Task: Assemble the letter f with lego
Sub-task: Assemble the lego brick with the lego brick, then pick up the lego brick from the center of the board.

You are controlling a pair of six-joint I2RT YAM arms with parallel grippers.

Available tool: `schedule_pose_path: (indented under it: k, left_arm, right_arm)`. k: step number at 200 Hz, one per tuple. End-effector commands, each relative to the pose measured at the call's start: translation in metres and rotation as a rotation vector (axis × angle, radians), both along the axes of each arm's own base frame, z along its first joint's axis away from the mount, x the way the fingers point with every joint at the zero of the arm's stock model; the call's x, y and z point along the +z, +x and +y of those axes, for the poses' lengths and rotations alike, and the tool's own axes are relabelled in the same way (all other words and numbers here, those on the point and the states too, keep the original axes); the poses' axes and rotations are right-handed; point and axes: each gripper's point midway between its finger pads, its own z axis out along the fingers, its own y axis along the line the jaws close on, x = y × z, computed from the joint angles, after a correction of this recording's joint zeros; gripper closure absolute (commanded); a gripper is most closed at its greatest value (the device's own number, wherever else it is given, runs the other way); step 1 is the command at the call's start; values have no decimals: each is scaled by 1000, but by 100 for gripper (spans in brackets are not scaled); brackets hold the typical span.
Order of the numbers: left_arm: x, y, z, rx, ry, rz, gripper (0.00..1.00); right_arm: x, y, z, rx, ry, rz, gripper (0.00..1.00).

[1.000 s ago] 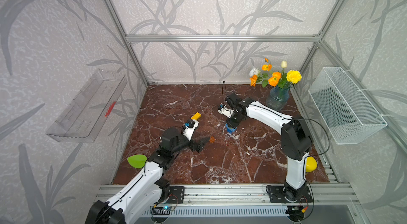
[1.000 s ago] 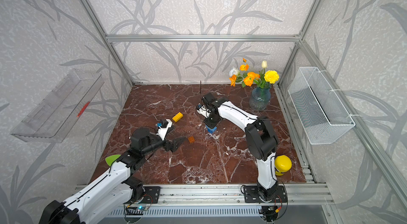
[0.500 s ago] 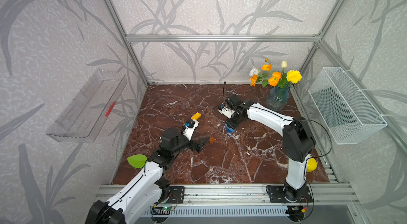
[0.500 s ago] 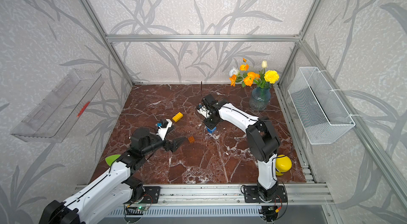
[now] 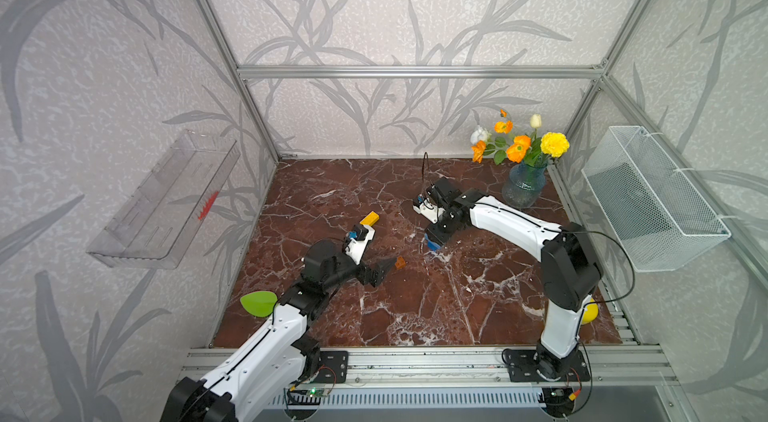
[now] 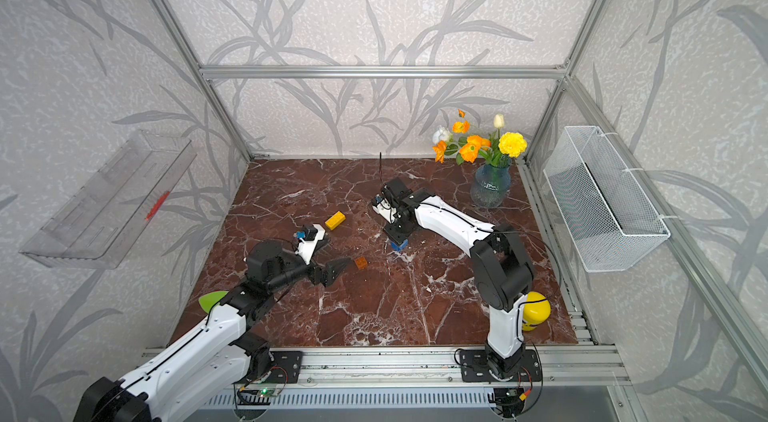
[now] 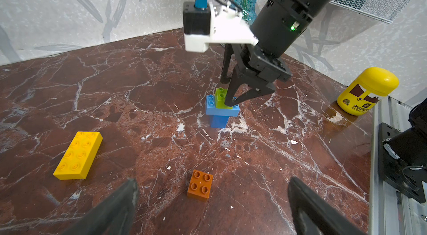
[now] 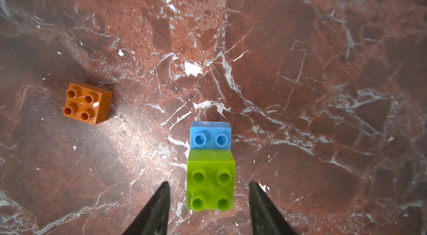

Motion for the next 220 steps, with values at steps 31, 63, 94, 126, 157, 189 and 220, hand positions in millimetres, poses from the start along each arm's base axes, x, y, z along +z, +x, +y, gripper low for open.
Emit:
schedule_pose_path:
  k: [31,63,94,126,157,189,220]
  left_arm:
    - [19,-10,0,-18,-18,-49,1]
    - [21,-15,7,12,-22,-67,1]
    - [25,-15,15,61,-39,-106,1]
    - [25,-15,16,70,-40,-111,1]
    - [25,-15,16,66,-39,-107,1]
    - [23,-14,16,69,-37,-105,0]
    - [24,-14,16,68,-37,-105,1]
  right_arm:
    - [38,-6,13,-23,69,-62,45]
    - [37,-17,34,-14,86,-55,47]
    - [24,-29,58,2,108,-33,50]
    - [3,-42,81,14,113,-3,50]
    - [-21,-55,99,23,99,18,50]
    - [-38,-62,112,24,104,45,50]
    - [-50,-65,120,28,92,63,50]
